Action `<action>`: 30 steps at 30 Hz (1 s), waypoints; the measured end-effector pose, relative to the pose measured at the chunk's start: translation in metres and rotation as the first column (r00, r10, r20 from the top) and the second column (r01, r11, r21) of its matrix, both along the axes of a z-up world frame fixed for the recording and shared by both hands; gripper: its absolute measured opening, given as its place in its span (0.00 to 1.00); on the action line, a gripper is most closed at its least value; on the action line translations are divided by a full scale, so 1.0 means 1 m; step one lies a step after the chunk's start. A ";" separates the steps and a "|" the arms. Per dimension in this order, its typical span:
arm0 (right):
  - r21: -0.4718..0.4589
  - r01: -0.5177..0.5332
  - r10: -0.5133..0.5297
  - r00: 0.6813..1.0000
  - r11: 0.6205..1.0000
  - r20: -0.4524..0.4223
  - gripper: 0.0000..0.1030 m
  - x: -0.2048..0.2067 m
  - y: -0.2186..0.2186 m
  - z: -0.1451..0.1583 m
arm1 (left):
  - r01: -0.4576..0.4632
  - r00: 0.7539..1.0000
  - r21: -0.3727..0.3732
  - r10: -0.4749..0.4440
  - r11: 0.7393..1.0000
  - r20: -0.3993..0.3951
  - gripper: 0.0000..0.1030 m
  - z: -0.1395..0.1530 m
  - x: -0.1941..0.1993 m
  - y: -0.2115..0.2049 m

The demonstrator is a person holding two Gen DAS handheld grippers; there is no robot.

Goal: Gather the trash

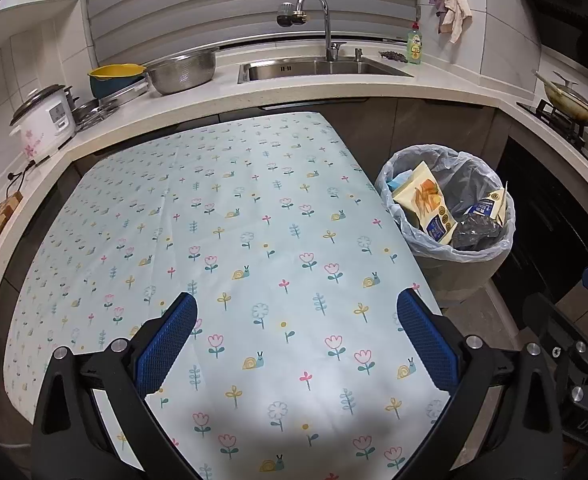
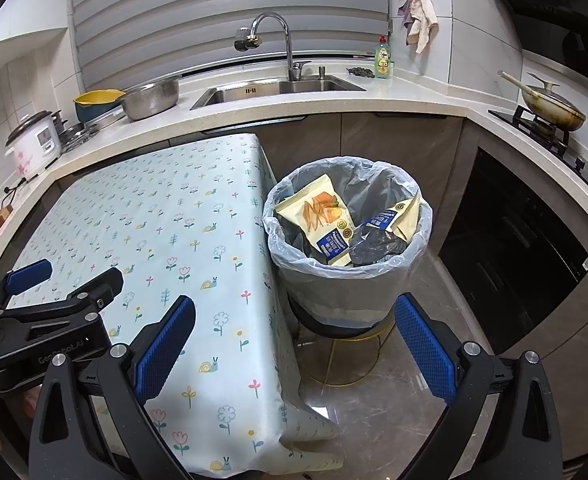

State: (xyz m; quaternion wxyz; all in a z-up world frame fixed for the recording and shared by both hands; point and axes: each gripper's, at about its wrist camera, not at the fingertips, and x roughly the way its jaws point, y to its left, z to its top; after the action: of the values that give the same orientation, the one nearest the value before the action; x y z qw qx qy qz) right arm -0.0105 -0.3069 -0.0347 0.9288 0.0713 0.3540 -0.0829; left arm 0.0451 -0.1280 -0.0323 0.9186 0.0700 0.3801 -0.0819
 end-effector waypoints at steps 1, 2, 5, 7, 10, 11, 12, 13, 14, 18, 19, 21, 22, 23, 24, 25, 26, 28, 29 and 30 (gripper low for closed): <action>0.001 -0.001 0.001 1.000 1.000 0.001 0.93 0.000 0.000 0.000 | -0.002 1.000 0.001 0.002 1.000 0.001 0.93 0.000 0.000 0.000; 0.001 -0.001 0.001 1.000 1.000 0.001 0.93 0.000 0.000 0.000 | -0.004 1.000 0.002 0.004 1.000 0.003 0.93 0.000 0.000 0.001; 0.001 0.000 0.000 1.000 1.000 0.001 0.93 0.001 0.000 0.000 | -0.011 1.000 0.001 0.011 1.000 0.011 0.93 0.001 0.000 0.002; 0.002 0.001 -0.001 1.000 1.000 0.001 0.93 0.001 0.000 0.000 | -0.013 1.000 0.001 0.013 1.000 0.014 0.93 0.001 0.001 0.003; 0.004 0.002 -0.002 1.000 1.000 -0.002 0.93 0.001 0.000 -0.001 | -0.015 1.000 0.003 0.015 1.000 0.017 0.93 0.001 0.001 0.004; 0.005 0.001 -0.001 1.000 1.000 -0.002 0.93 0.001 0.000 -0.001 | -0.015 1.000 0.004 0.015 1.000 0.018 0.93 0.000 0.000 0.005; 0.005 0.000 0.000 1.000 1.000 -0.002 0.93 0.001 0.000 -0.001 | -0.015 1.000 0.005 0.015 1.000 0.019 0.93 0.000 0.000 0.005; 0.005 0.000 0.000 1.000 1.000 -0.002 0.93 0.001 0.001 -0.001 | -0.015 1.000 0.006 0.015 1.000 0.019 0.93 0.000 0.000 0.005; 0.005 0.000 0.000 1.000 1.000 -0.001 0.93 0.001 0.001 -0.001 | -0.014 1.000 0.005 0.014 1.000 0.019 0.93 0.000 0.000 0.005; 0.005 0.000 0.000 1.000 1.000 -0.003 0.93 0.002 0.001 -0.002 | -0.015 1.000 0.006 0.015 1.000 0.021 0.93 0.000 0.000 0.004; 0.005 0.000 0.000 1.000 1.000 -0.002 0.93 0.001 0.001 -0.002 | -0.014 1.000 0.007 0.014 1.000 0.020 0.93 0.000 0.000 0.004; 0.007 0.000 0.000 1.000 1.000 -0.001 0.93 0.001 0.001 -0.001 | -0.015 1.000 0.007 0.015 1.000 0.021 0.93 0.000 0.000 0.004; 0.007 0.001 -0.001 1.000 1.000 -0.001 0.93 0.001 0.001 -0.001 | -0.015 1.000 0.007 0.015 1.000 0.022 0.93 0.000 0.000 0.004; 0.007 0.000 0.000 1.000 1.000 -0.001 0.93 0.002 0.001 -0.002 | -0.014 1.000 0.006 0.014 1.000 0.020 0.93 0.000 0.000 0.004; 0.006 -0.001 0.001 1.000 1.000 -0.001 0.93 0.002 0.000 -0.002 | -0.014 1.000 0.007 0.014 1.000 0.020 0.93 -0.001 0.000 0.004; 0.006 -0.001 0.001 1.000 1.000 -0.001 0.93 0.002 0.001 -0.002 | -0.014 1.000 0.008 0.014 1.000 0.021 0.93 -0.001 0.000 0.004; 0.006 -0.001 0.001 1.000 1.000 -0.001 0.93 0.002 0.001 -0.002 | -0.014 1.000 0.007 0.014 1.000 0.021 0.93 0.000 0.000 0.004; 0.006 -0.001 0.001 1.000 1.000 -0.002 0.93 0.002 0.001 -0.002 | -0.012 1.000 0.005 0.012 1.000 0.021 0.93 -0.001 0.000 0.004; 0.007 -0.001 0.001 1.000 1.000 -0.002 0.93 0.002 0.001 -0.002 | -0.009 1.000 0.005 0.009 1.000 0.020 0.93 -0.001 0.000 0.003; 0.006 -0.001 0.001 1.000 1.000 -0.002 0.93 0.002 0.001 -0.002 | -0.005 1.000 0.006 0.005 1.000 0.018 0.93 -0.001 0.000 0.003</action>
State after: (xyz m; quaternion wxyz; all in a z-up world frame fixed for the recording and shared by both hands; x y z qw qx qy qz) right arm -0.0084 -0.3064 -0.0364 0.9283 0.0740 0.3552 -0.0812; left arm 0.0455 -0.1252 -0.0333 0.9219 0.0725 0.3725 -0.0777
